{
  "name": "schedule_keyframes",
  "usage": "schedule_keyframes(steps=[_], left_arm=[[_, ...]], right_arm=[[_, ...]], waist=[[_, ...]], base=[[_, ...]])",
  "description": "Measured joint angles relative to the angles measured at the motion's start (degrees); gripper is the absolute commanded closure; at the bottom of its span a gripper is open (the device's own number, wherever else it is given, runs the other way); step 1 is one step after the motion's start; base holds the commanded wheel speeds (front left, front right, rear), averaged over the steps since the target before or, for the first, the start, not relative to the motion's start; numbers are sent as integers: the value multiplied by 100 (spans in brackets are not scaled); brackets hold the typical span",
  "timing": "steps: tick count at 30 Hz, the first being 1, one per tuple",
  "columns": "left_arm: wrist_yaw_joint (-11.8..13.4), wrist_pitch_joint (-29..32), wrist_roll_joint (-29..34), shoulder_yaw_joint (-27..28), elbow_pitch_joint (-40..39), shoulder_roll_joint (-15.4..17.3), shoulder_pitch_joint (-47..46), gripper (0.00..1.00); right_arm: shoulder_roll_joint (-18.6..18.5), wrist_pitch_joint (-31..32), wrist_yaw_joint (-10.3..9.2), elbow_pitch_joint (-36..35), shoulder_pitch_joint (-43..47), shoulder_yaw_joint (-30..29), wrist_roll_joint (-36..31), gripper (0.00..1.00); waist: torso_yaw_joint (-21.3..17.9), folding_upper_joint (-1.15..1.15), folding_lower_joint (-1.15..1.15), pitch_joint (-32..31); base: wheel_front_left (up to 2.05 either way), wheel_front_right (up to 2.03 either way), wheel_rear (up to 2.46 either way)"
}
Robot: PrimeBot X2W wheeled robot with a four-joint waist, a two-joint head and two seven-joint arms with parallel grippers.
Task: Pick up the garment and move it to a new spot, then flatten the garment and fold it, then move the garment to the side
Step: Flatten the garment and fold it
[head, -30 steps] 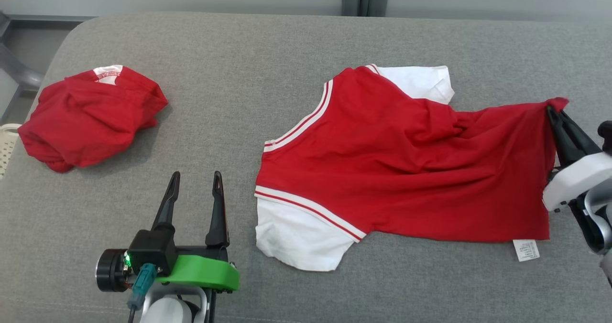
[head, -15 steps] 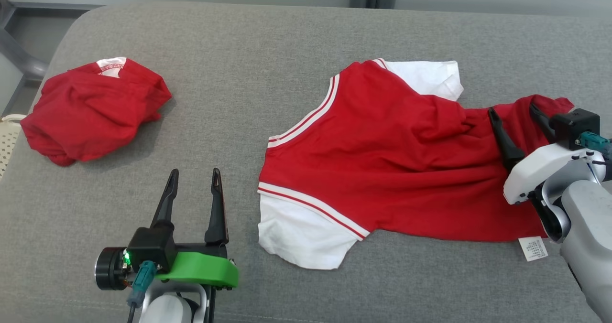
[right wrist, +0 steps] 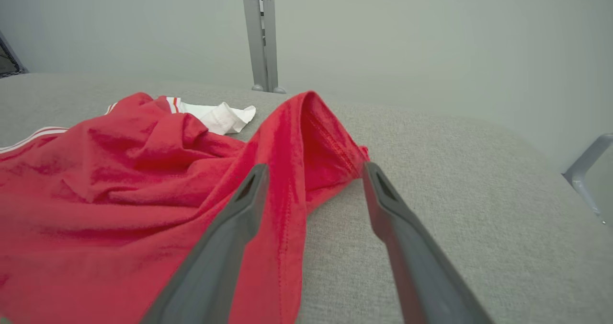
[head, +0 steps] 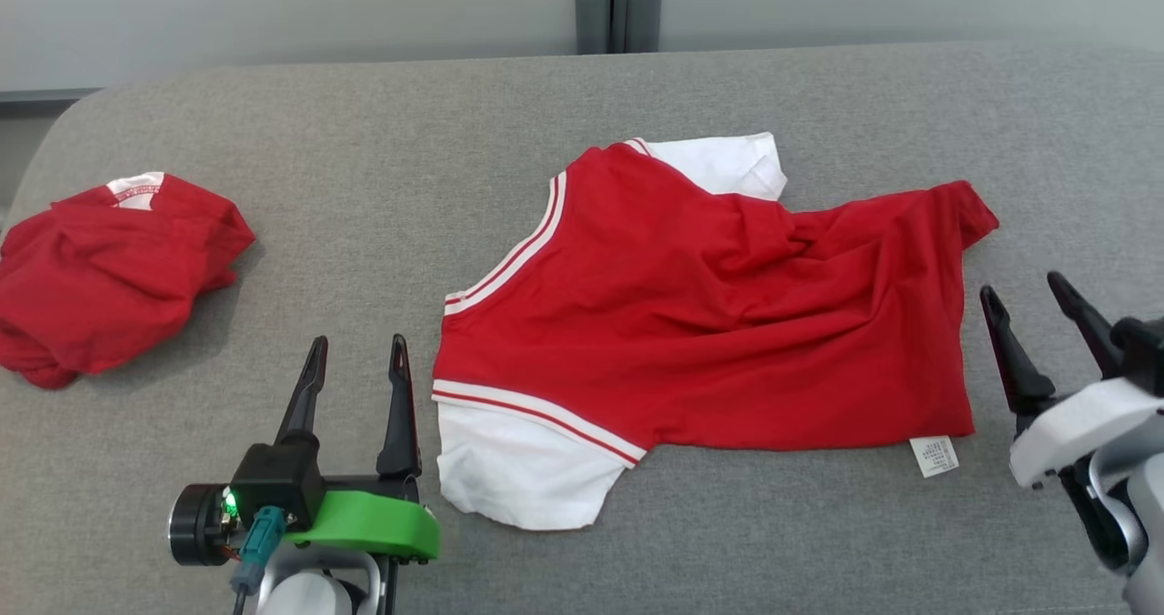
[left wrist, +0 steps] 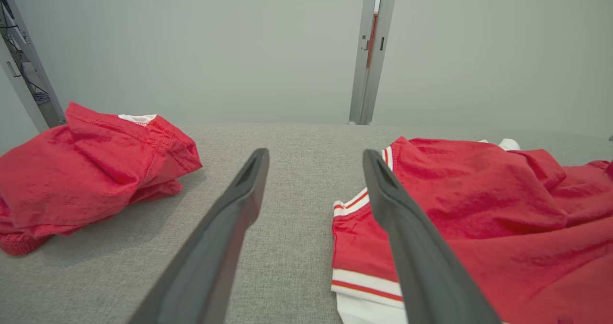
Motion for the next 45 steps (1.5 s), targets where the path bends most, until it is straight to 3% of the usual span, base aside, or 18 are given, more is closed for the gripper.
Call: schedule_keyframes(steps=[10, 20, 21, 23, 24, 25, 32, 39, 45], left_arm=[[-34, 0, 42, -8, 11, 0, 48, 0], [-69, 0, 85, -36, 13, 0, 10, 0], [-69, 0, 85, -37, 14, 0, -3, 0], [-66, -1, 83, -43, 11, 0, -26, 0], [-62, 0, 83, -41, 13, 0, -26, 0], [-56, -1, 83, -43, 13, 0, -26, 0], [-26, 0, 81, -22, 21, 0, -25, 0], [-25, -1, 42, -22, 14, 0, -8, 0], [-24, 0, -2, -52, 16, 0, -5, 0]], right_arm=[[344, 0, 0, -203, 956, -143, 148, 0], [680, 0, 0, 788, 665, -65, 163, 0], [714, 0, 0, 858, 625, -4, 176, 11], [817, 0, 0, 983, 512, 99, 280, 59], [844, 0, 0, 1043, 469, 147, 312, 91], [862, 0, 0, 1104, 432, 189, 331, 100], [734, 0, 0, 1107, 327, 111, 301, 100], [498, 0, 0, 381, 829, -330, -421, 100], [627, 245, 0, -193, 1155, -557, -1096, 100]], waist=[[-132, 0, 0, -92], [-47, 0, 0, 76], [-35, 0, 0, 95], [-4, 0, 0, 133], [5, 0, 0, 145], [14, 0, 0, 157], [-14, 0, 0, 111], [-51, 0, 0, 32], [2, 0, 0, -6]], base=[[0, 0, 0], [0, 0, 0], [0, 0, 0], [0, 0, 0], [0, 0, 0], [0, 0, 0], [0, 0, 0], [0, 0, 0], [0, 0, 0]])
